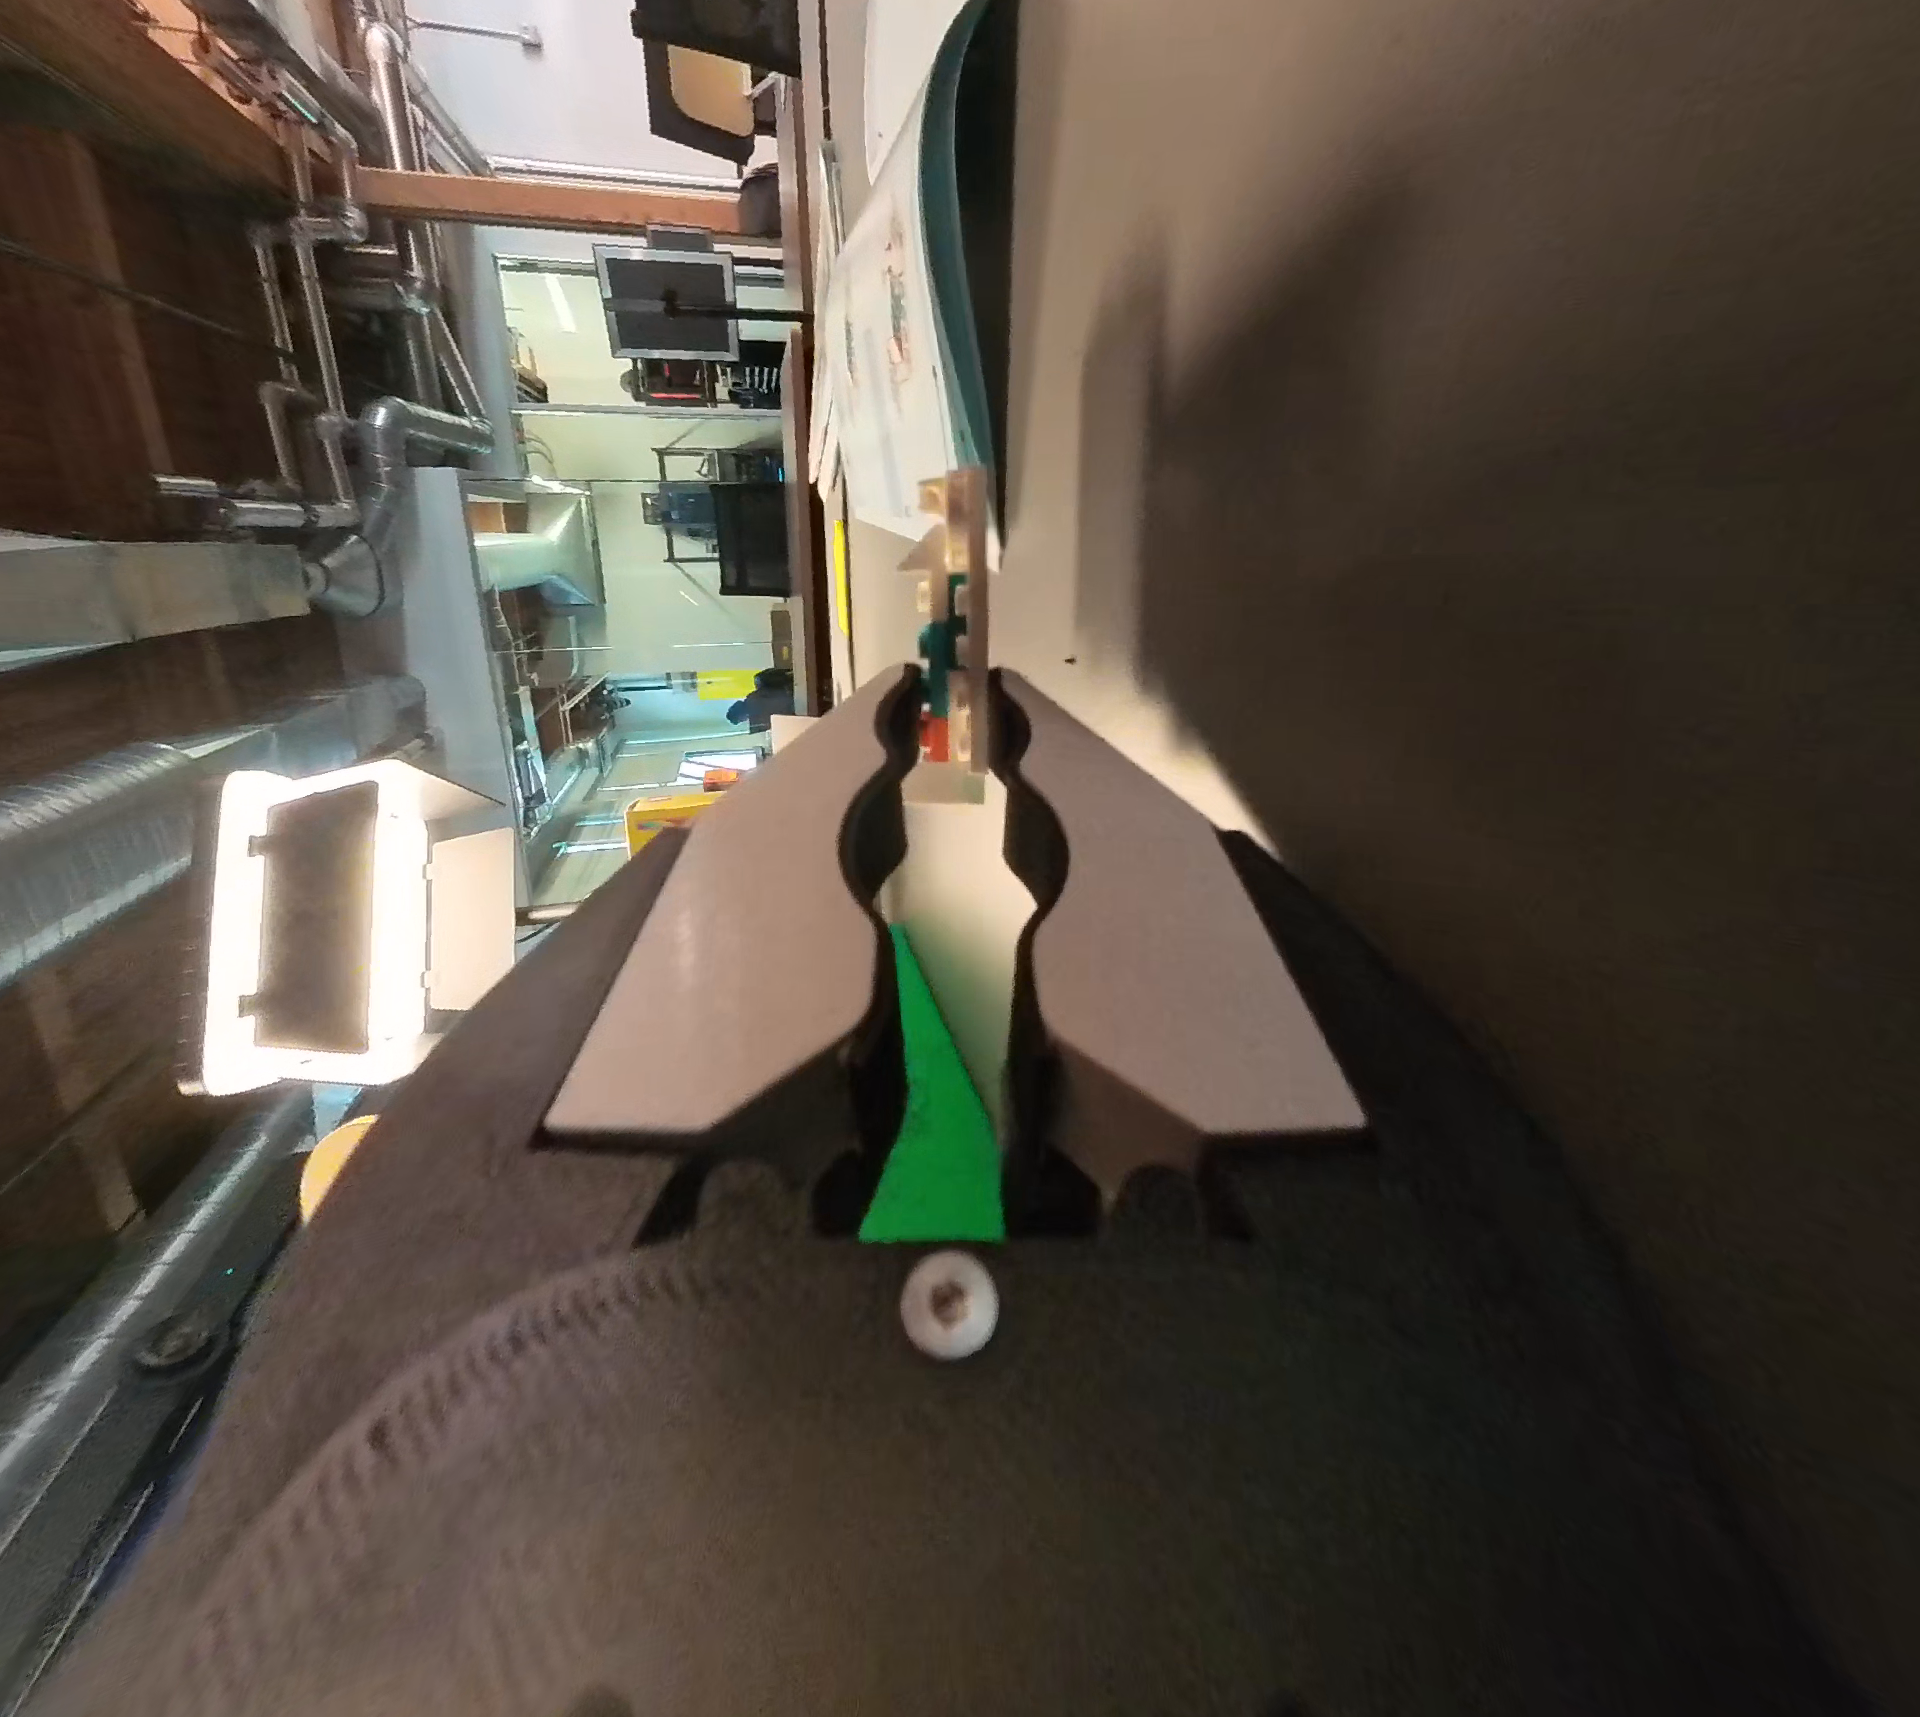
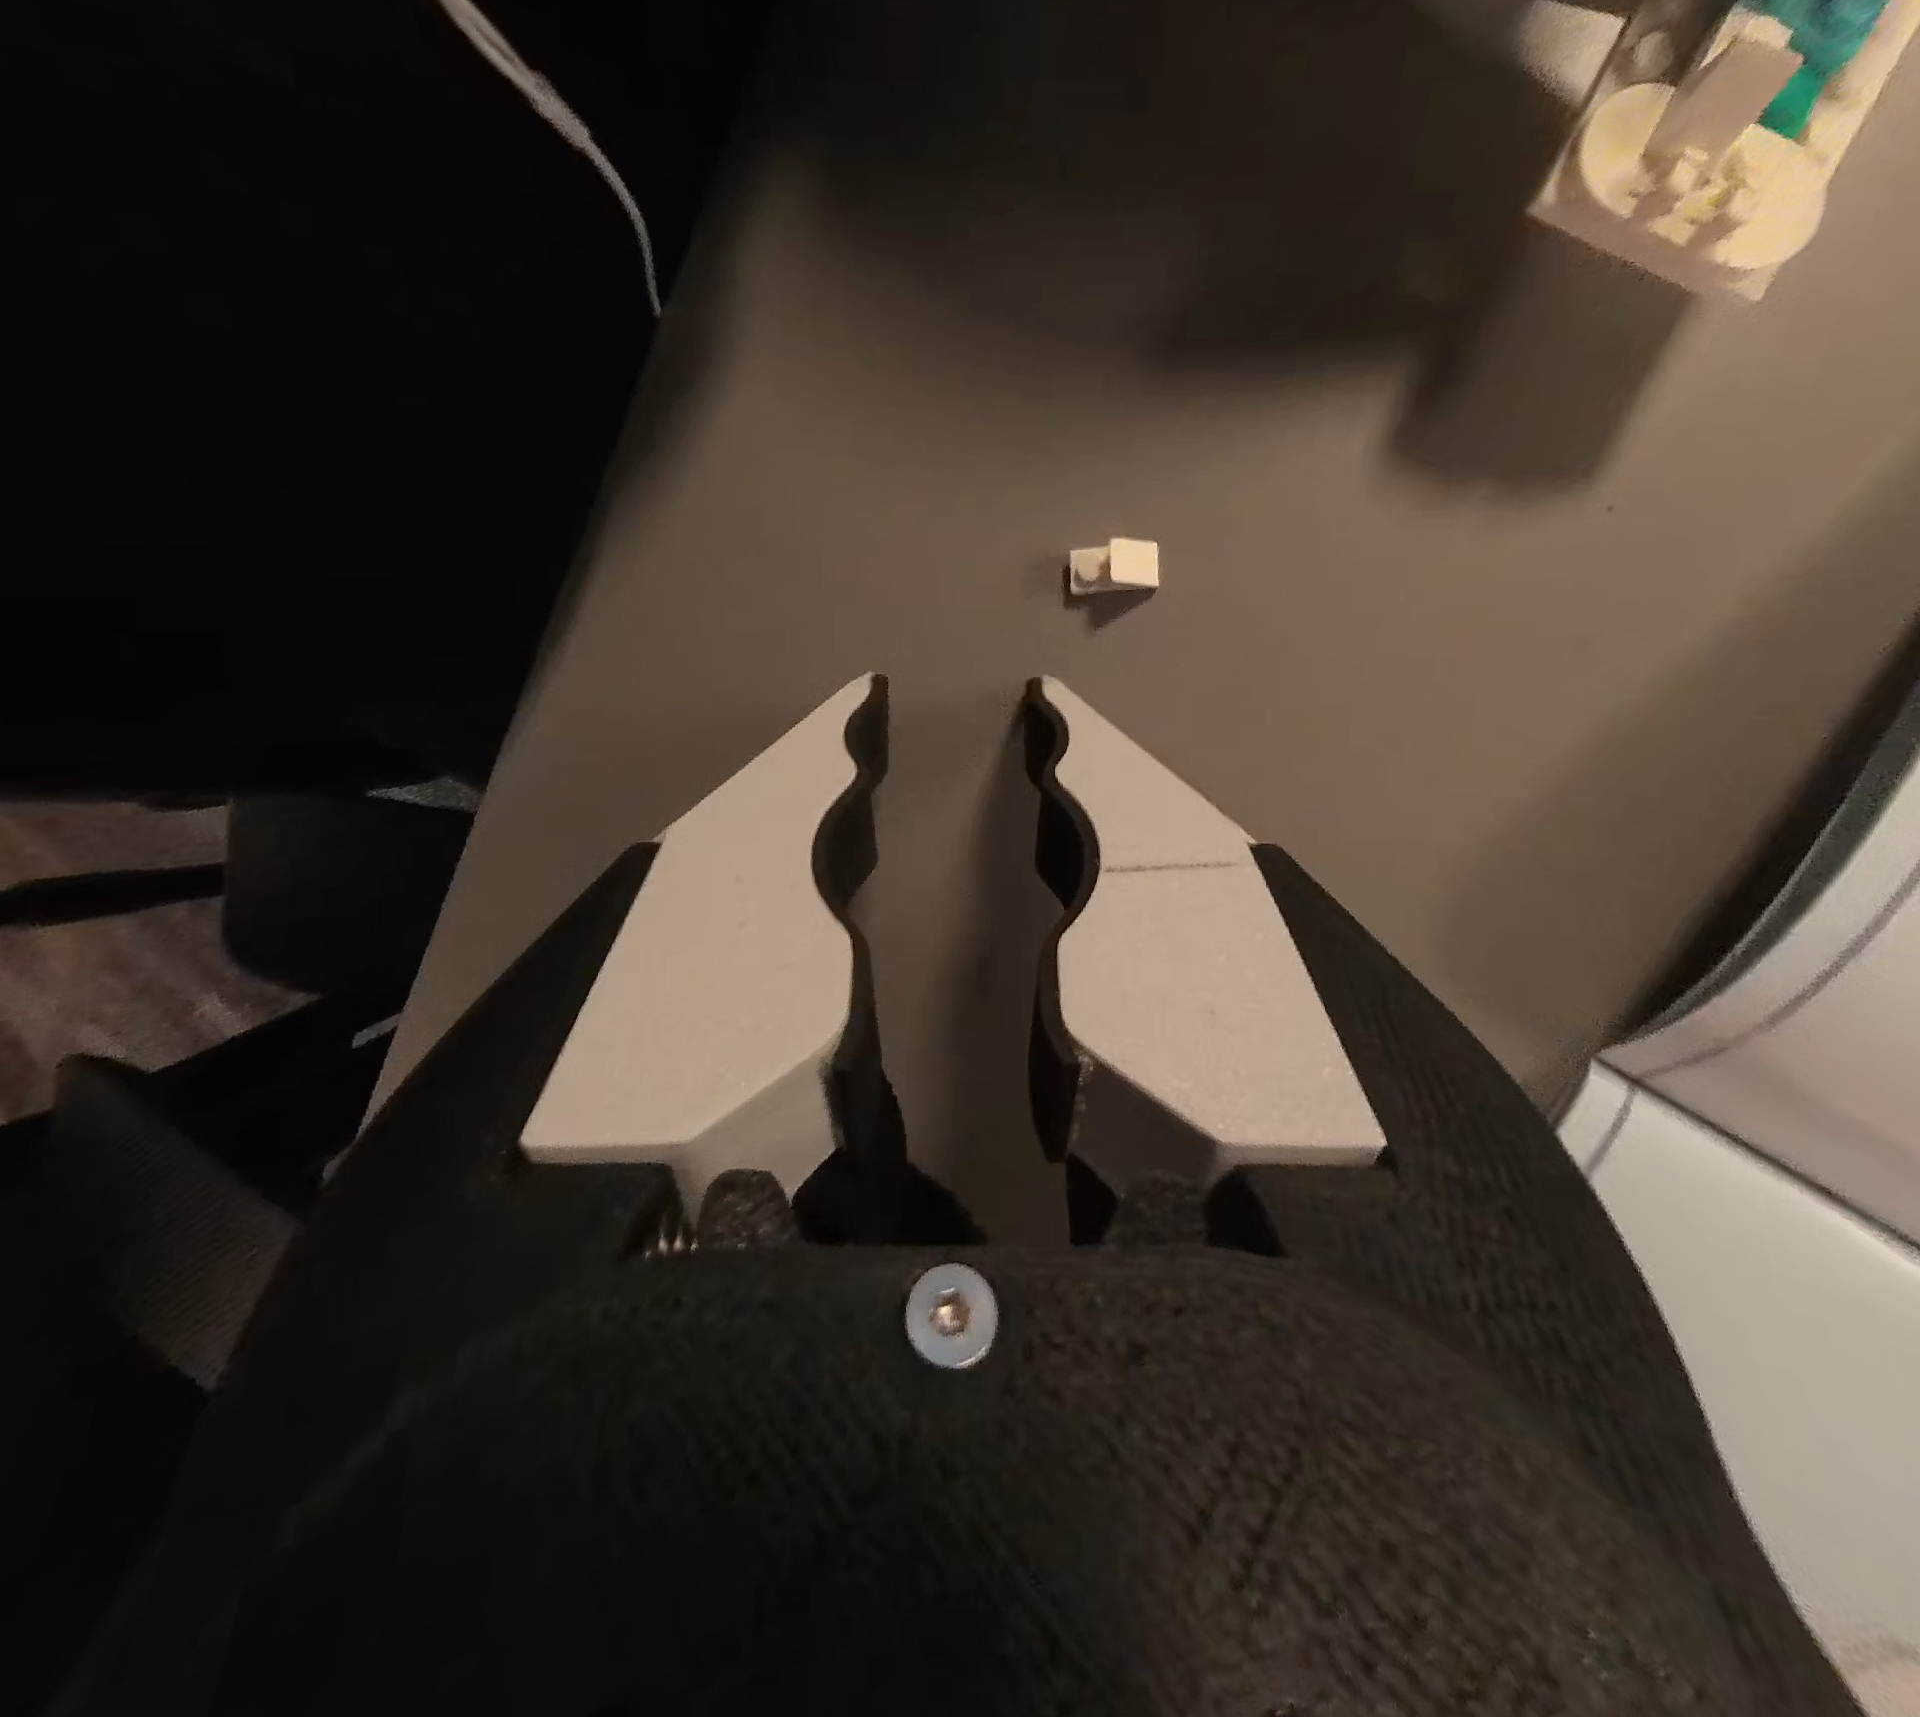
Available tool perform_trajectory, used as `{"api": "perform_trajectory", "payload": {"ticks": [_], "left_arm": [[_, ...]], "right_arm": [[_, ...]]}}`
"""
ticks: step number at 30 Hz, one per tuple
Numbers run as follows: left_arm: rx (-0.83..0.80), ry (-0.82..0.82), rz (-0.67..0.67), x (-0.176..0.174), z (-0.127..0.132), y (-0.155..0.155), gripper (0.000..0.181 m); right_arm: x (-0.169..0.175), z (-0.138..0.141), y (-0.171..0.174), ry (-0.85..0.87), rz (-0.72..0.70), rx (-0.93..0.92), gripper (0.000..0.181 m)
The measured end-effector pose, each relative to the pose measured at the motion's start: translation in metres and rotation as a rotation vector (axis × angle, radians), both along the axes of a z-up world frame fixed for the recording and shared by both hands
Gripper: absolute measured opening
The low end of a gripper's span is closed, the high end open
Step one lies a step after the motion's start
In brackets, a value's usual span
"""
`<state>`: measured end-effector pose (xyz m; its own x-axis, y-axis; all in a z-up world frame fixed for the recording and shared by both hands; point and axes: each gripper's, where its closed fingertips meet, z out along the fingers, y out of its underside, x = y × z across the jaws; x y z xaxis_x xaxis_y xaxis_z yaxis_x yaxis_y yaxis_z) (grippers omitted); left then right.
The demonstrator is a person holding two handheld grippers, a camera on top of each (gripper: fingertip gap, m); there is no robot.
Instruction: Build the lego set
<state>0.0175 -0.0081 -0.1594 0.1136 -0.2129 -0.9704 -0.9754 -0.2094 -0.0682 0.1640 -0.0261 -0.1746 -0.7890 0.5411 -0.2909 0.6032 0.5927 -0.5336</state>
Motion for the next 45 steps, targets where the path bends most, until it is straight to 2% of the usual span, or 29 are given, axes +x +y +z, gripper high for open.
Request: {"api": "perform_trajectory", "payload": {"ticks": [3, 7, 10, 14, 19, 23, 27, 32, 35, 38, 40, 42, 45], "left_arm": [[0.018, 0.005, 0.011, -0.003, 0.003, 0.000, 0.011], [0.026, 0.011, 0.019, -0.005, 0.003, 0.001, 0.011], [0.029, 0.016, 0.015, -0.005, 0.003, 0.001, 0.011], [0.034, 0.014, 0.003, -0.003, 0.004, 0.000, 0.011], [0.031, 0.013, -0.007, -0.001, 0.003, 0.000, 0.011], [0.021, 0.012, -0.013, 0.001, 0.001, 0.000, 0.011], [0.015, 0.008, -0.012, 0.000, 0.000, 0.000, 0.011], [0.013, 0.007, -0.009, 0.000, -0.001, 0.000, 0.011], [0.039, 0.003, -0.001, -0.001, 0.004, 0.000, 0.011], [0.113, 0.023, 0.014, -0.002, 0.017, 0.000, 0.011], [0.151, 0.041, 0.016, -0.001, 0.023, 0.000, 0.011], [0.191, 0.060, 0.023, -0.001, 0.030, 0.000, 0.011], [0.233, 0.077, 0.025, -0.001, 0.037, -0.001, 0.011]], "right_arm": [[-0.009, 0.001, -0.008, 0.048, -0.028, -0.042, 0.028], [-0.020, 0.006, -0.024, 0.085, -0.071, -0.178, 0.040], [-0.031, 0.023, -0.027, 0.179, -0.090, -0.261, 0.034], [-0.043, 0.015, -0.007, 0.289, -0.067, -0.129, 0.028], [-0.040, -0.001, -0.006, 0.272, 0.025, -0.067, 0.028], [-0.043, -0.003, -0.005, 0.260, 0.036, -0.070, 0.024], [-0.040, -0.004, -0.003, 0.236, 0.040, -0.057, 0.008], [-0.036, -0.004, -0.004, 0.219, -0.001, -0.072, 0.006], [-0.046, 0.003, 0.002, 0.239, -0.102, -0.087, 0.006], [-0.079, 0.028, 0.020, 0.317, -0.354, -0.121, 0.005], [-0.095, 0.051, 0.026, 0.351, -0.469, -0.189, 0.005], [-0.105, 0.065, 0.029, 0.360, -0.537, -0.210, 0.005], [-0.113, 0.068, 0.027, 0.348, -0.531, -0.141, 0.005]]}}
